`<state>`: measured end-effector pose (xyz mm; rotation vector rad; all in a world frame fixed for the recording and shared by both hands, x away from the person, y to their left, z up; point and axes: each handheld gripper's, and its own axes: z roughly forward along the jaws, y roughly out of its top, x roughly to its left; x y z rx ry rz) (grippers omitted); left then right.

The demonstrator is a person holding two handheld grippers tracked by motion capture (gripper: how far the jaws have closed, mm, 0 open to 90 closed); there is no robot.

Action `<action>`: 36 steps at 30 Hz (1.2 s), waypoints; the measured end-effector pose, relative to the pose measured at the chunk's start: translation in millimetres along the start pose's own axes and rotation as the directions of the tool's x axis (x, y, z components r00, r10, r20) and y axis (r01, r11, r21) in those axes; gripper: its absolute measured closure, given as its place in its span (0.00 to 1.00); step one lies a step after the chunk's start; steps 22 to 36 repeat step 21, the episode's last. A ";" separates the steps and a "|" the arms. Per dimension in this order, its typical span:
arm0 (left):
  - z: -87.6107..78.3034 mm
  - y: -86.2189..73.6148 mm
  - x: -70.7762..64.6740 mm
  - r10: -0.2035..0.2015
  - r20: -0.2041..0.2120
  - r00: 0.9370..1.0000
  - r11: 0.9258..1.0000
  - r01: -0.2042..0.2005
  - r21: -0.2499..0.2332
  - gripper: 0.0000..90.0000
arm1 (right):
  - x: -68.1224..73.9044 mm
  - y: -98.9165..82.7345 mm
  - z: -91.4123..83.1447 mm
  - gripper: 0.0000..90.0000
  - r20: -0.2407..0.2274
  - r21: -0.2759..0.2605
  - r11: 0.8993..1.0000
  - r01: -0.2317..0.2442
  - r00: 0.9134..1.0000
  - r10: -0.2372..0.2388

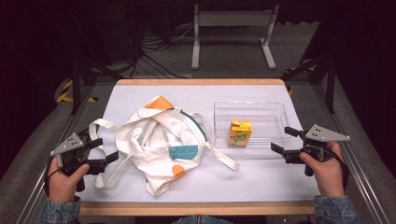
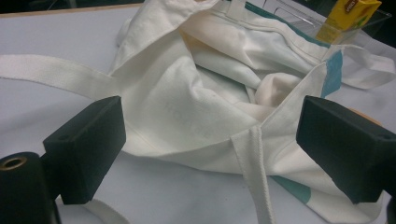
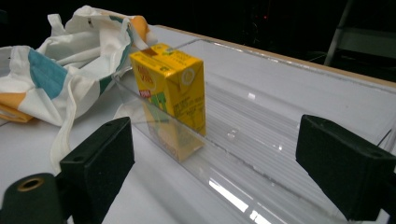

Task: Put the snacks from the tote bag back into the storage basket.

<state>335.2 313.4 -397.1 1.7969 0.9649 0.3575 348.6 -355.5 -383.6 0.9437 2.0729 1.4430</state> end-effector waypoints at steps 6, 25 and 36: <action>1.4 -4.9 1.1 -0.010 0.003 1.000 1.000 0.010 -0.011 0.09 | -3.7 -21.6 -0.7 0.10 0.026 -0.039 0.999 -0.008 1.000 0.009; 4.2 -16.2 5.7 -0.015 -0.012 1.000 1.000 0.015 0.005 0.05 | -7.2 -26.1 1.8 0.06 0.085 -0.030 0.999 -0.032 0.996 0.035; 4.2 -16.2 5.7 -0.015 -0.012 1.000 1.000 0.015 0.005 0.05 | -7.2 -26.1 1.8 0.06 0.085 -0.030 0.999 -0.032 0.996 0.035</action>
